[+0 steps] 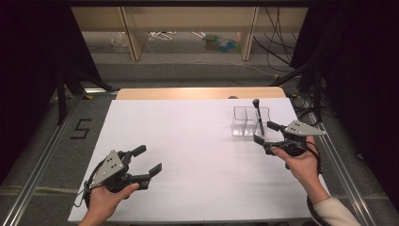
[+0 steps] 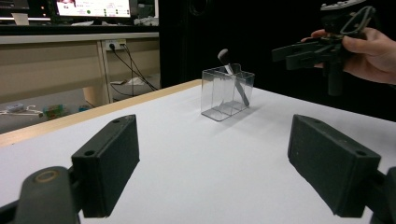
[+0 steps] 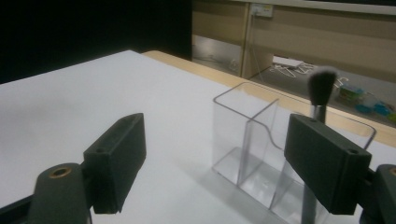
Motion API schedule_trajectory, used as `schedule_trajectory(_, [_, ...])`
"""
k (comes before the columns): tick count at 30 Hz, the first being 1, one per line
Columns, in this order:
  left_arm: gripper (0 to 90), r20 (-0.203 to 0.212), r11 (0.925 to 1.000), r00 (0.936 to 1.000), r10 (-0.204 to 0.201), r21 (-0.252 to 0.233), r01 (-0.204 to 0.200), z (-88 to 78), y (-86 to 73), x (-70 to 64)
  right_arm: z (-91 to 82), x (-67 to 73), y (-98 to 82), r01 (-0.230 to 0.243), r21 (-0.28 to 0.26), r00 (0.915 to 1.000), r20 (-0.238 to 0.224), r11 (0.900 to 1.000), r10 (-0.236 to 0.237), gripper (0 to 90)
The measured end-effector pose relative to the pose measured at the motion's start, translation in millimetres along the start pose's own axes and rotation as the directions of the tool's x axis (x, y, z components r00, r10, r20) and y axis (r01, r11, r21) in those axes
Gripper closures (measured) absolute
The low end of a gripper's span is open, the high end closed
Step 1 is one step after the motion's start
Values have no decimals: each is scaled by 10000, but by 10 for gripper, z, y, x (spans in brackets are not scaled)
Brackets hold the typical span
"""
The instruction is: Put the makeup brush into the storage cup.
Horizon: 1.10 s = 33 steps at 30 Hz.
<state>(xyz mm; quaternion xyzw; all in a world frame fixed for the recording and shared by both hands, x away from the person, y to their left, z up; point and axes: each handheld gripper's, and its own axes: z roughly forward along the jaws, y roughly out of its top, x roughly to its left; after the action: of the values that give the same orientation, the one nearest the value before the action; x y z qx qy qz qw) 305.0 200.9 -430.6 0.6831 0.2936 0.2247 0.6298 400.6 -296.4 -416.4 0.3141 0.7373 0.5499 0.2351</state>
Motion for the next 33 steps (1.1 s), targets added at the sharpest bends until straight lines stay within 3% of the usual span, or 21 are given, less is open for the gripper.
schedule_trajectory(5, [164, -22, 10000, 10000, 52, 17, -52, -2, 1, 8, -116, 169, 4, -133, -196, 9990, -425, 9997, 125, 215])
schedule_trajectory(6, [164, -25, 10000, 10000, 56, 18, -56, -2, 1, 8, -142, 223, -7, -105, -1, 9988, -475, 9999, 105, 215])
schedule_trajectory(14, [165, -65, 10000, 10000, 62, 9, -62, -9, 0, 23, -151, 520, -107, 114, 240, 9903, -1388, 9996, -80, 203])
schedule_trajectory(17, [164, -123, 10000, 9999, 75, -11, -75, -20, 1, 35, -160, 589, -123, 157, 168, 9895, -1440, 9997, -132, 203])
schedule_trajectory(25, [165, -147, 10000, 9999, 91, 8, -91, -26, -8, 50, -204, 667, -149, 214, 355, 9880, -1536, 9991, -157, 203])
schedule_trajectory(28, [164, -185, 9999, 9997, 139, 20, -138, -34, -8, 58, -204, 659, -153, 494, 323, 9871, -1543, 9983, -438, 203])
schedule_trajectory(33, [164, -111, 9999, 9998, 143, 37, -143, -33, -14, 55, -214, 652, -160, 529, 419, 9878, -1484, 9977, -462, 203])
